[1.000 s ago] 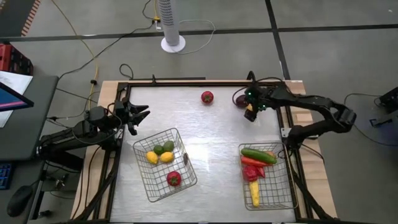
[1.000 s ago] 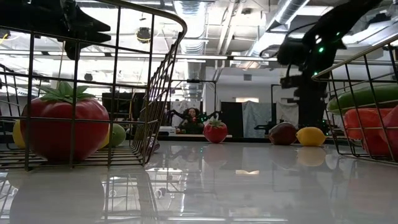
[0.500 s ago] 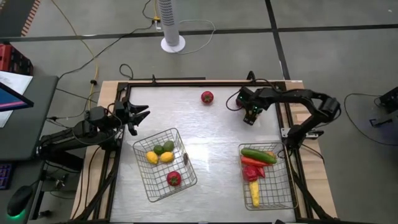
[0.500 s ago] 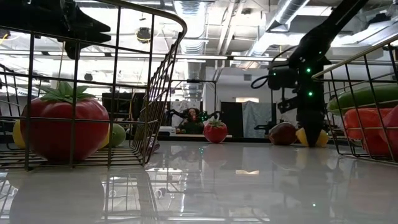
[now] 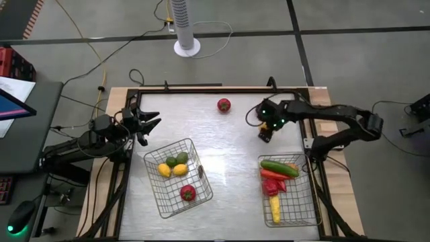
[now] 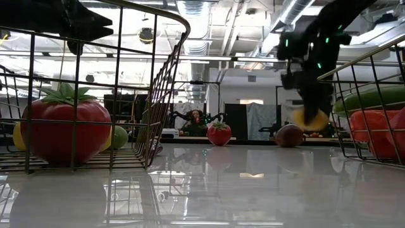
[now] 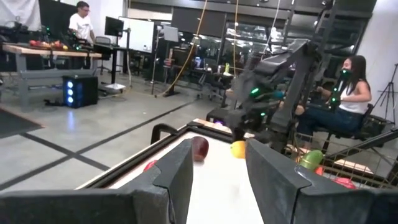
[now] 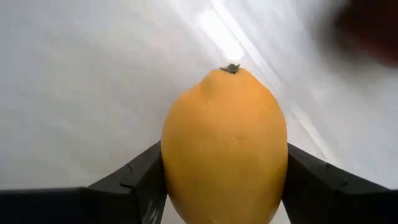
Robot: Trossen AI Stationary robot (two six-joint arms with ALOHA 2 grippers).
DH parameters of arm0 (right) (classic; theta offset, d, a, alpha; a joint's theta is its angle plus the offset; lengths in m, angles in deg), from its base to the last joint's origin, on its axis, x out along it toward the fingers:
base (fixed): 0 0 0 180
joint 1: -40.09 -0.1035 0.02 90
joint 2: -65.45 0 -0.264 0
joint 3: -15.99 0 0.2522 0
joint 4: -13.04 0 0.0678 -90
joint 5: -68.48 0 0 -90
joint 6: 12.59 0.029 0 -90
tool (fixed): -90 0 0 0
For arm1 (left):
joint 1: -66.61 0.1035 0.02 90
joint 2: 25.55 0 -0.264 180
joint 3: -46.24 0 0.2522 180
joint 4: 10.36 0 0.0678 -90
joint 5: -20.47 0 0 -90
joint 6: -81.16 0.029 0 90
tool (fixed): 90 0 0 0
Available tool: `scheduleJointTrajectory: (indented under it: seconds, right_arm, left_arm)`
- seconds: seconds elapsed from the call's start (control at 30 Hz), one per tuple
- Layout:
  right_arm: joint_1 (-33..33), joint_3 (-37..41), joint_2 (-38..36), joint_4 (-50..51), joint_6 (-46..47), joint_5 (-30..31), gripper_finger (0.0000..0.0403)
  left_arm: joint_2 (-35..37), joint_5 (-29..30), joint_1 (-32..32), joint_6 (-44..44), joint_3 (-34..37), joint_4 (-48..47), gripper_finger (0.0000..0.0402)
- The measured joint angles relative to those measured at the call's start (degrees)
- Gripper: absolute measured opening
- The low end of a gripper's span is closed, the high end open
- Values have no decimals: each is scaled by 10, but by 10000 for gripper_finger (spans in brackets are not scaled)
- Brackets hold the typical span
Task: Sort produce into baskets
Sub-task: Put the yellow lemon into the left wire basket
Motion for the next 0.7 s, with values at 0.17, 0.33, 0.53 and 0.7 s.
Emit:
scheduleJointTrajectory:
  seconds: [0.17,0.33,0.53,0.7]
  right_arm:
    - [-131,-1,-21,-203,91,-11,285]
    - [-247,-2,38,-475,110,-7,288]
    - [-317,-21,143,-704,98,-3,289]
    - [-341,-103,226,-706,55,-5,290]
  left_arm:
    - [0,1,0,-22,0,1,133]
    - [0,1,0,-50,0,6,133]
    - [0,0,0,-49,0,5,133]
    - [0,1,0,-45,0,4,133]
